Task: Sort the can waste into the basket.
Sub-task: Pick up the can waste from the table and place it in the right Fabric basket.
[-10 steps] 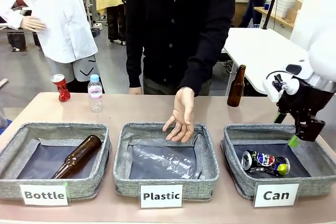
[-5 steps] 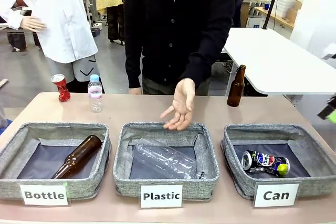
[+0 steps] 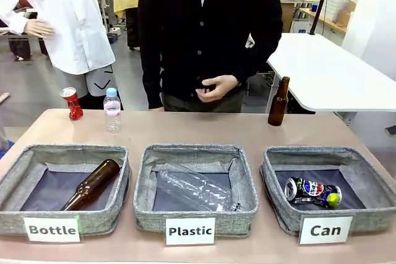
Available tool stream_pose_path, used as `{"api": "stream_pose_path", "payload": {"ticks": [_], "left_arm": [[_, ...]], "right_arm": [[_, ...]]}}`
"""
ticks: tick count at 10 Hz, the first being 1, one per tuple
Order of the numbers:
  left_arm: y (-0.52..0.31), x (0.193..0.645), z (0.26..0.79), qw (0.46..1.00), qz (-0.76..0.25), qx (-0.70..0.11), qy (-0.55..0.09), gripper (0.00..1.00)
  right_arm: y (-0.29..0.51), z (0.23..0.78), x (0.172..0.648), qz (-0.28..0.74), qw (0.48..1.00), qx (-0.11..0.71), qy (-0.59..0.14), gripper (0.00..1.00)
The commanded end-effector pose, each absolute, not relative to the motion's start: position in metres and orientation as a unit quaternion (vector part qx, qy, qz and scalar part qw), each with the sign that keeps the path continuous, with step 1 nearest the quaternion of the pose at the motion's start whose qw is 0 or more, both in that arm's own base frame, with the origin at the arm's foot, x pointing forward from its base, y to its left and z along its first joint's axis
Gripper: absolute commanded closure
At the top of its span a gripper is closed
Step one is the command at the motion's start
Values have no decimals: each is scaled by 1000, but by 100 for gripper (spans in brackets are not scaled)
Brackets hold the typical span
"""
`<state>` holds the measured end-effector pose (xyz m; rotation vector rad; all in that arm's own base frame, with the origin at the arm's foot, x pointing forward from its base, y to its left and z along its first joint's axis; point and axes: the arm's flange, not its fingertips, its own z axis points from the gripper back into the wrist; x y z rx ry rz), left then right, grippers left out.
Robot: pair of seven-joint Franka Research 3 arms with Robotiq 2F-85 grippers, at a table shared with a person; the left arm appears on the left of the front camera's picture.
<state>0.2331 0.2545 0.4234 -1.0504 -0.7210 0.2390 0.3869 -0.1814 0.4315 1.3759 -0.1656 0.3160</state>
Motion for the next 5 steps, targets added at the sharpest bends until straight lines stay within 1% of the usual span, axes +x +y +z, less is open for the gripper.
{"api": "stream_pose_path", "payload": {"ticks": [1,2,5], "left_arm": [[255,234,423,793,103,-491,-346,0],[255,234,423,793,103,-491,-346,0],[255,234,423,793,103,-491,-346,0]], "right_arm": [[-171,450,378,-249,502,721,-407,0],[-181,431,387,145,758,631,-76,0],[-181,431,387,145,758,631,-76,0]]}}
